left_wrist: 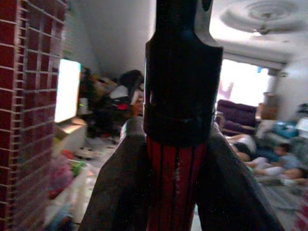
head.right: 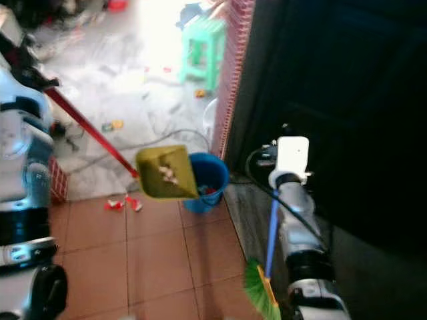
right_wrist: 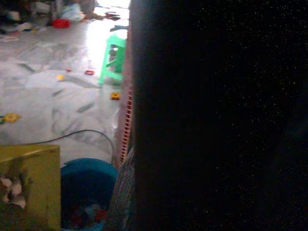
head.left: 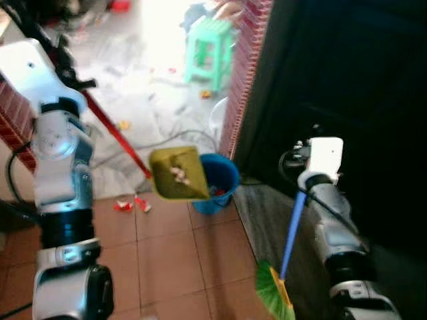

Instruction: Sweep floor

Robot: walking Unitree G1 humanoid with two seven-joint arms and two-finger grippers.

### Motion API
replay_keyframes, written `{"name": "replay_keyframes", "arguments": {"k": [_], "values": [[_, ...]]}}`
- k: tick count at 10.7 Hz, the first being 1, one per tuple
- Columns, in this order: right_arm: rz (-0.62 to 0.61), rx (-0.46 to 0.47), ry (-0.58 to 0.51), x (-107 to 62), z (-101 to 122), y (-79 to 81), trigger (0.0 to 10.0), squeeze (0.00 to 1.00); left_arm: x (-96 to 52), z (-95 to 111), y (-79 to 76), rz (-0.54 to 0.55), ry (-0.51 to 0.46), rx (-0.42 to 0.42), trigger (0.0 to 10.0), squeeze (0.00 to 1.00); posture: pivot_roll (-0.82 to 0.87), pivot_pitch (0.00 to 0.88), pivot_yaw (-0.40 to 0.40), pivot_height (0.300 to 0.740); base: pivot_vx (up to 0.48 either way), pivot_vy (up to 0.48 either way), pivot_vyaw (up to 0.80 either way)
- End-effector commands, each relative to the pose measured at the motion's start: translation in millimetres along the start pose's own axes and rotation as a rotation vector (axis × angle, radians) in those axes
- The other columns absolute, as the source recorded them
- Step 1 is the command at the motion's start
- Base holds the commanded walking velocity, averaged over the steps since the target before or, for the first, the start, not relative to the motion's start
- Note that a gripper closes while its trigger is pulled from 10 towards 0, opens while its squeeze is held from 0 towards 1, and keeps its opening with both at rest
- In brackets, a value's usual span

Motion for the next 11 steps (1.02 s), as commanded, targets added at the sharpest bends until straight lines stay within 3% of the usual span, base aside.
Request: {"name": "replay_keyframes", "arguments": {"k": [1,7,11], "values": [[-0.016,0.026,-0.038,-0.3,7.9,-6.4,10.0,0.00,6.8,28.0,-13.3,-0.030,-0.123,-0.019,10.0,0.00,-0.07,0.000,-0.033,0.740,0.439,0.000,0.00],[-0.011,0.024,-0.036,-1.5,6.9,-7.7,10.0,0.00,9.3,29.1,-9.5,-0.004,-0.142,-0.009,10.0,0.00,-0.08,0.000,-0.035,0.740,0.437,0.000,0.00],[-0.009,0.022,-0.032,-2.5,6.2,-8.4,10.0,0.00,8.5,31.3,-15.4,-0.036,-0.168,0.036,10.0,0.00,-0.08,0.000,-0.036,0.740,0.065,0.000,0.00]]}}
Point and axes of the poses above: a point about 5 cm out from each wrist's last joint towards the gripper, its own x axis pointing out of the wrist towards the gripper, its own z axis along the axis of the wrist's last joint, y = z × x, the point moved 4 cm from there along x, pointing out of the wrist towards the gripper, and after that the axes turned 7 degrees about -x, right-handed, at the moved point
